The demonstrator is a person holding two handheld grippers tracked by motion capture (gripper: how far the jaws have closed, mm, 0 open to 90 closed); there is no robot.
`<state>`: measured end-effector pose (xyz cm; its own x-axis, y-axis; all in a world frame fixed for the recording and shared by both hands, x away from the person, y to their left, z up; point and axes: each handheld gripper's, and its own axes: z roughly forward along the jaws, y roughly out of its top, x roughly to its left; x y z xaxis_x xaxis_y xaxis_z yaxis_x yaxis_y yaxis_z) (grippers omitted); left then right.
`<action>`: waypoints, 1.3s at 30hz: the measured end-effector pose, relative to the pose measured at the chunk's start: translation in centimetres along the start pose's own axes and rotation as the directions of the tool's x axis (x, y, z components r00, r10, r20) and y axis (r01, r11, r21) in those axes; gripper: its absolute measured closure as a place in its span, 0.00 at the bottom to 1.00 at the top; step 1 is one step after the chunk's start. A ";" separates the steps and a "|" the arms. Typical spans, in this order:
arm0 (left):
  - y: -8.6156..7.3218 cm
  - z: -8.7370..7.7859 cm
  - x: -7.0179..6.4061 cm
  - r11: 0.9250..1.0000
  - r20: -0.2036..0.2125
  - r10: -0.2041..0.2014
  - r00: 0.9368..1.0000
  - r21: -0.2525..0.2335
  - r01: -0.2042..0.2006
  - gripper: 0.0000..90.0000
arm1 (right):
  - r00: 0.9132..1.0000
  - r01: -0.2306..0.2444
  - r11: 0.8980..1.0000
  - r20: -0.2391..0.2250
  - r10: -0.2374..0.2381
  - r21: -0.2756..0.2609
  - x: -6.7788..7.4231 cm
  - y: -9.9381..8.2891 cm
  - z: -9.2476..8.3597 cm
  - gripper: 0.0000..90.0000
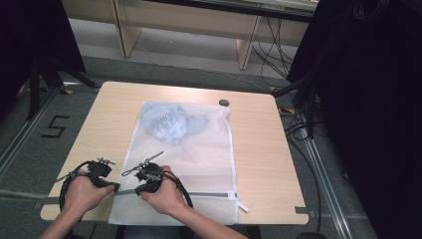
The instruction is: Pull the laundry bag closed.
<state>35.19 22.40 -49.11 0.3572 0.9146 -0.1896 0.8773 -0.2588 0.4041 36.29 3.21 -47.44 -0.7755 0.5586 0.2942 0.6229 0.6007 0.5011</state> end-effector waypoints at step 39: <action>0.0 0.0 0.0 1.000 0.002 0.000 1.000 0.000 0.000 1.00 | 0.999 -0.036 0.999 -0.001 0.036 -0.001 -1.0 -1.1 -1.2 0.97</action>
<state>35.19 22.43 -49.11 0.3574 0.9140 -0.1918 0.8775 -0.2584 0.4040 36.24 1.28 -47.26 -0.7528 0.5792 0.3126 0.6501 0.5798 0.4912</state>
